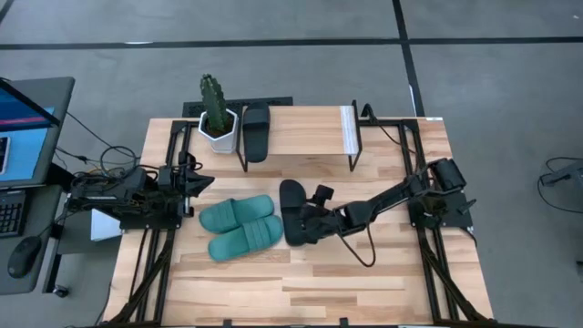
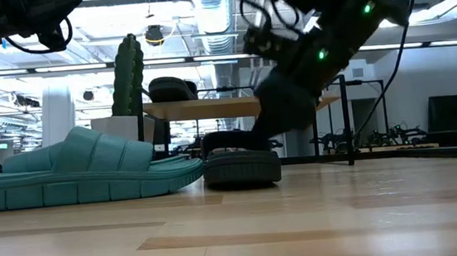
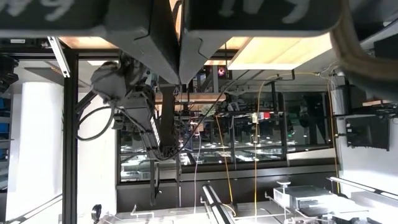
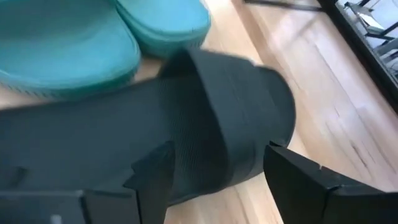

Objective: Pick and place slides into the shelf
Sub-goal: Put the black slide on the shelf

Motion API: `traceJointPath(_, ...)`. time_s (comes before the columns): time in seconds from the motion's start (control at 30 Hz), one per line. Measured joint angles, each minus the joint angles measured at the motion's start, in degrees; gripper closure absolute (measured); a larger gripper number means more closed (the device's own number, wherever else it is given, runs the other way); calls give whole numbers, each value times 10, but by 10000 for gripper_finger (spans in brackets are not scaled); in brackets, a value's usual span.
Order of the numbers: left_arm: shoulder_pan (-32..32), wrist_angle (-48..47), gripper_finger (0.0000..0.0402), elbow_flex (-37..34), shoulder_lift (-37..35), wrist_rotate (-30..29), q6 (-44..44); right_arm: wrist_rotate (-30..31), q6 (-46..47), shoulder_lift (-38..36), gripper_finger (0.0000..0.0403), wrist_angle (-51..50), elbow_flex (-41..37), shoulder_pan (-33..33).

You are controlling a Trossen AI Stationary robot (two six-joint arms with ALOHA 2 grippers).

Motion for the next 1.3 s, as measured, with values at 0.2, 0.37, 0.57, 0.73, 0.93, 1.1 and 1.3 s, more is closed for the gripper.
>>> traceJointPath(0.2,0,-2,401,0,0,0,0,21,-4,45,208,24,0,-26)
traceJointPath(0.37,0,-2,401,0,0,-4,4,58,-6,65,287,53,9,-31)
traceJointPath(0.57,0,-3,401,0,0,-4,5,68,7,62,388,49,18,-26)
traceJointPath(0.73,0,-7,402,0,0,-4,6,86,48,49,398,-8,32,-8)
traceJointPath(0.93,0,-12,401,0,0,-5,6,119,100,38,400,-175,105,32)
traceJointPath(1.1,0,-14,401,0,0,-8,5,145,119,38,401,-299,193,70)
traceJointPath(1.3,0,-14,401,0,0,-8,5,225,114,38,402,-440,309,101)
